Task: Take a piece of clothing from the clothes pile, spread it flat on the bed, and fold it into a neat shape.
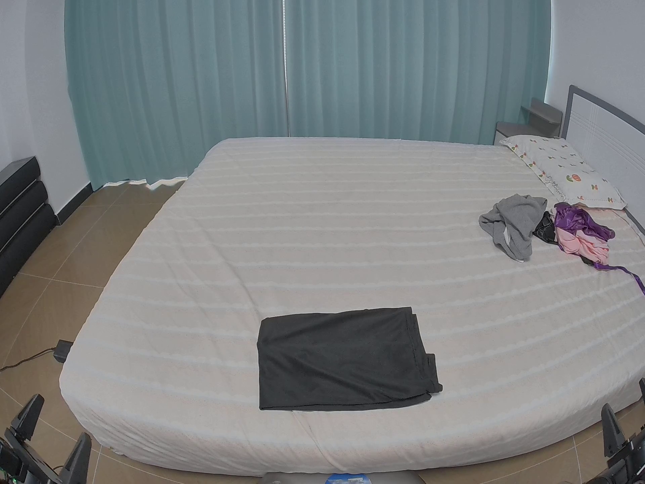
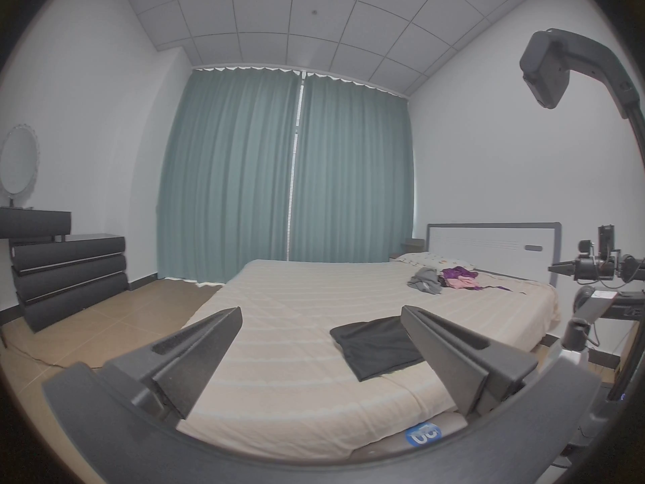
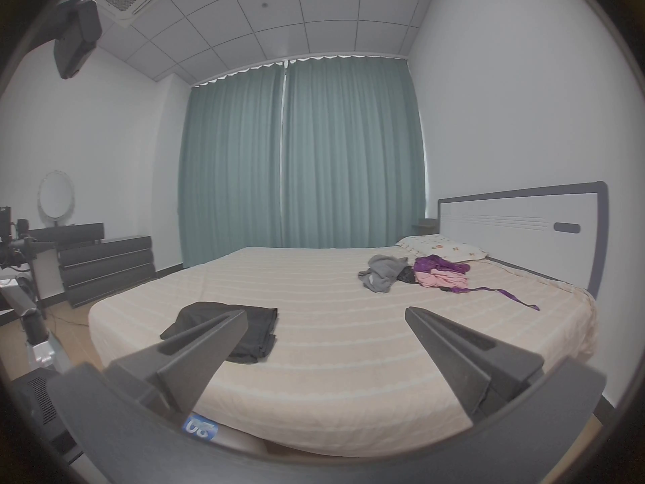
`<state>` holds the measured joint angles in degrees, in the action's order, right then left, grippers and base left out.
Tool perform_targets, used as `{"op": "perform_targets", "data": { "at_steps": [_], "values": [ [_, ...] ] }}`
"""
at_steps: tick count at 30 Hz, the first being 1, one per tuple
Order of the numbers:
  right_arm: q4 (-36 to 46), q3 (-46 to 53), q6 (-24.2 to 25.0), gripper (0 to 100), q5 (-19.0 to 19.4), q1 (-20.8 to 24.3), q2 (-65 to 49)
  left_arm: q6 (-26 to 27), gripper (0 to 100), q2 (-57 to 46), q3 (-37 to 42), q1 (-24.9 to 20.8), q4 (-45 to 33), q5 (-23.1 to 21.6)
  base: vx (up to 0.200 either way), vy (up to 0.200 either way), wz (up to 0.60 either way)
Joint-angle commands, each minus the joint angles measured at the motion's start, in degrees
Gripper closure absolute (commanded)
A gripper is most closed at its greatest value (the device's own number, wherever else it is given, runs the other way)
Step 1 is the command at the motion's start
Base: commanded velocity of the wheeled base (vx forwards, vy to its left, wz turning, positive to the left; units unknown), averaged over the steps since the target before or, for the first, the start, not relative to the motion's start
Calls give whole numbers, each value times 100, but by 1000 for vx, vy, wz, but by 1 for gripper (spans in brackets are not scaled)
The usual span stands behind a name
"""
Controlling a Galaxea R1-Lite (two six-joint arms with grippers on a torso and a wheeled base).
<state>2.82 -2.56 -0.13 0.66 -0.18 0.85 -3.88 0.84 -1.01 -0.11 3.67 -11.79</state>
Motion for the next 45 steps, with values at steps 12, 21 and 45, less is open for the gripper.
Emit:
{"op": "perform_targets", "data": {
  "at_steps": [12, 21, 45],
  "values": [
    [-62, 27, 75, 0, -725, 1, -77, 388, 0, -49, 101, -7, -385, 1240, 0, 0, 0],
    [-264, 98, -734, 0, -778, 1, -77, 379, 0, -49, 101, 2, -385, 1240, 0, 0, 0],
    [-290, 256, -74, 0, -22, 9, -85, 388, 0, -49, 101, -7, -376, 1223, 0, 0, 0]
  ]
}}
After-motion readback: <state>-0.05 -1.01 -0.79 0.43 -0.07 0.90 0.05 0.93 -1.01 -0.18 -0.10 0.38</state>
